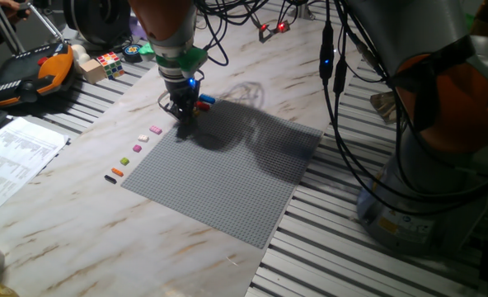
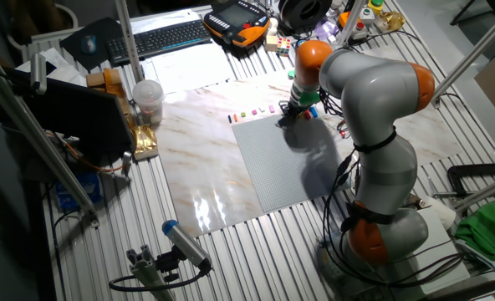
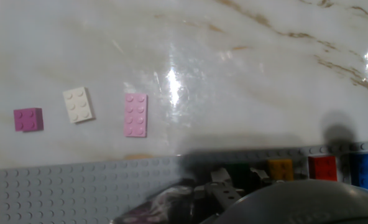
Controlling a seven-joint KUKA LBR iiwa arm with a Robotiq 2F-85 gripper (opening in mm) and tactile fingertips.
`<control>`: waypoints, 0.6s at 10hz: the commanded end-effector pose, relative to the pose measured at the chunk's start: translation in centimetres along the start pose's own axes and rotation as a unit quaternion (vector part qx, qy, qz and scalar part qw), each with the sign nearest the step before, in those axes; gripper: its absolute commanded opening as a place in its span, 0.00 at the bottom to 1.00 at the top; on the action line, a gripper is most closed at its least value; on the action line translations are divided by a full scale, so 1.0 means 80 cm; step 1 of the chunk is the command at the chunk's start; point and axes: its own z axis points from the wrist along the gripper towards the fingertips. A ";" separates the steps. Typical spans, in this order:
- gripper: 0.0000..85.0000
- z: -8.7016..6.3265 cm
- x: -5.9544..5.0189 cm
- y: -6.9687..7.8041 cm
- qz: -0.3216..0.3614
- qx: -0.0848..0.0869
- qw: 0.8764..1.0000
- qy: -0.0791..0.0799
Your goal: Build with small Lego blocks
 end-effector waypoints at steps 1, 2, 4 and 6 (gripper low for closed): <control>0.01 0.000 0.000 0.000 0.001 0.000 1.000 0.000; 0.01 0.000 0.000 0.000 0.001 0.000 1.000 0.000; 0.01 0.001 0.002 0.001 0.000 0.000 1.000 0.001; 0.01 0.001 0.001 0.001 0.000 0.000 1.000 0.001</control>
